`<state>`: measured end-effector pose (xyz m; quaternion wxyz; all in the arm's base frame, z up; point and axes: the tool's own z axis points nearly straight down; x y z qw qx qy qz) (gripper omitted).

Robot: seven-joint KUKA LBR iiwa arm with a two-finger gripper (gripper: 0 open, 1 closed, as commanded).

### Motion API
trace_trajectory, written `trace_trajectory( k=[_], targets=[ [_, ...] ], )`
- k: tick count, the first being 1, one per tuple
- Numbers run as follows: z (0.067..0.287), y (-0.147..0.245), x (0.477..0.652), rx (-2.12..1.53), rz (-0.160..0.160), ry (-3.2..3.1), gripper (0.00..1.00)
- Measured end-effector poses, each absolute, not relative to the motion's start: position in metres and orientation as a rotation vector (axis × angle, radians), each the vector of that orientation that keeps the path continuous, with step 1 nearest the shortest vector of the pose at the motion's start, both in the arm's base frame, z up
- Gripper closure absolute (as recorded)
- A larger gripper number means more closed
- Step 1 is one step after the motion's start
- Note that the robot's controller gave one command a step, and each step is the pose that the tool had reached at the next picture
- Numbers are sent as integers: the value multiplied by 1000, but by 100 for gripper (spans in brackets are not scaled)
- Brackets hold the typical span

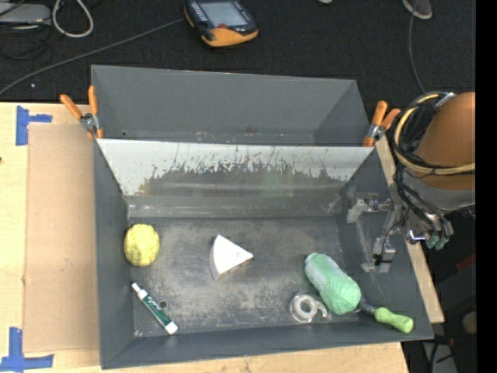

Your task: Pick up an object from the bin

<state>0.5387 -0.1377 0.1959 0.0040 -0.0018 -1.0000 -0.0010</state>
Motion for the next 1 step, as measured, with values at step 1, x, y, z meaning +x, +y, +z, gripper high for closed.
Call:
trace_trajectory(
  k=[1],
  targets=[
    [201, -137, 540, 1, -1, -3141, 0]
  ],
)
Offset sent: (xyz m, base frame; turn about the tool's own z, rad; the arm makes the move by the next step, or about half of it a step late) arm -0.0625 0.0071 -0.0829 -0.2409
